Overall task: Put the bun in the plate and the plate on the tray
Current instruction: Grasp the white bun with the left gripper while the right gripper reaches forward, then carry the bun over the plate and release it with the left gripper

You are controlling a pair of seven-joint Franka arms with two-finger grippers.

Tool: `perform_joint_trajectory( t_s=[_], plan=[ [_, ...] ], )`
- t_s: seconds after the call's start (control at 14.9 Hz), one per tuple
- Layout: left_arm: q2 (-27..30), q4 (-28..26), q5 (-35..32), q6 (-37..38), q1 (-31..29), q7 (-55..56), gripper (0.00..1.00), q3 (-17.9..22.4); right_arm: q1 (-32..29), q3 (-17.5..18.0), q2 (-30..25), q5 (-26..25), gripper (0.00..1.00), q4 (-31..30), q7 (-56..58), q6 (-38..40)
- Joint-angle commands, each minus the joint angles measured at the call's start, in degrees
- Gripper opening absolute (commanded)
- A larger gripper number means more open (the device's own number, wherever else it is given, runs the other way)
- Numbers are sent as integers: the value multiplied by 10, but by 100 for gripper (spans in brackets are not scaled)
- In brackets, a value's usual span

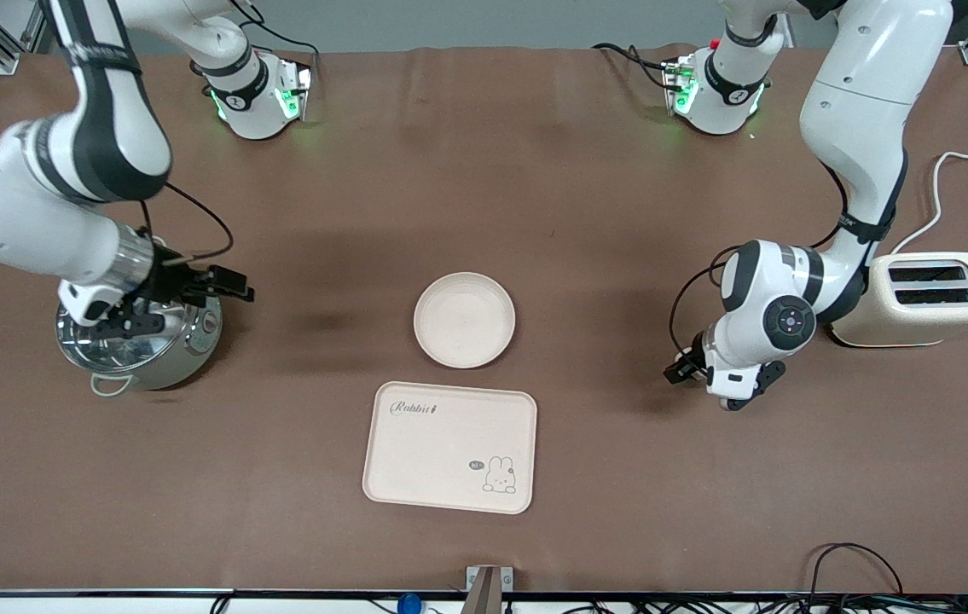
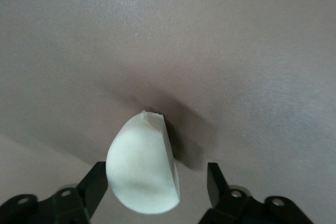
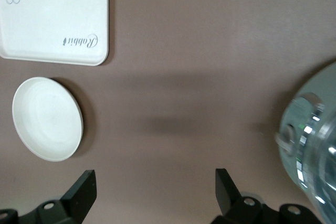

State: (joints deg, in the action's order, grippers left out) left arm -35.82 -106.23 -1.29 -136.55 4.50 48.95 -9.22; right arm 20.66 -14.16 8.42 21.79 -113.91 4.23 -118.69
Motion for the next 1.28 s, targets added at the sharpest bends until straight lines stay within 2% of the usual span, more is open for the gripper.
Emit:
perform_joint_trajectory(
  t_s=[0.0, 0.13, 0.2, 0.27, 0.54, 0.67, 0.94, 1.08, 1.14, 1.21],
  plan=[
    [2, 2, 2, -2, -2, 3, 49, 0, 39, -3, 29, 37, 100, -23, -3, -70],
    [6, 3, 3, 0, 5, 14, 31, -4, 67, -3, 70, 79, 100, -23, -2, -112],
    [7, 4, 4, 1, 18, 33, 26, -11, 88, -3, 87, 94, 100, -23, -3, -137],
    [8, 6, 4, 1, 31, 61, 24, -12, 108, -4, 101, 109, 100, -22, -3, -157],
    [10, 51, 5, 7, 106, 227, 25, -54, 158, -4, 142, 172, 100, -17, -3, -201],
    [0, 87, 7, 7, 158, 282, 25, -56, 182, -4, 163, 199, 100, -16, -3, -230],
    [-63, 165, 6, 0, 253, 376, 28, -54, 232, -4, 215, 267, 99, 10, -4, -266],
    [-99, 205, 5, -8, 271, 389, 32, -51, 241, -4, 238, 285, 94, 27, -3, -268],
    [-111, 214, 6, -15, 277, 390, 37, -51, 245, -4, 244, 287, 90, 33, -3, -268],
    [-116, 216, 4, -30, 283, 390, 47, -51, 246, -4, 248, 287, 84, 35, -3, -268]
  ],
)
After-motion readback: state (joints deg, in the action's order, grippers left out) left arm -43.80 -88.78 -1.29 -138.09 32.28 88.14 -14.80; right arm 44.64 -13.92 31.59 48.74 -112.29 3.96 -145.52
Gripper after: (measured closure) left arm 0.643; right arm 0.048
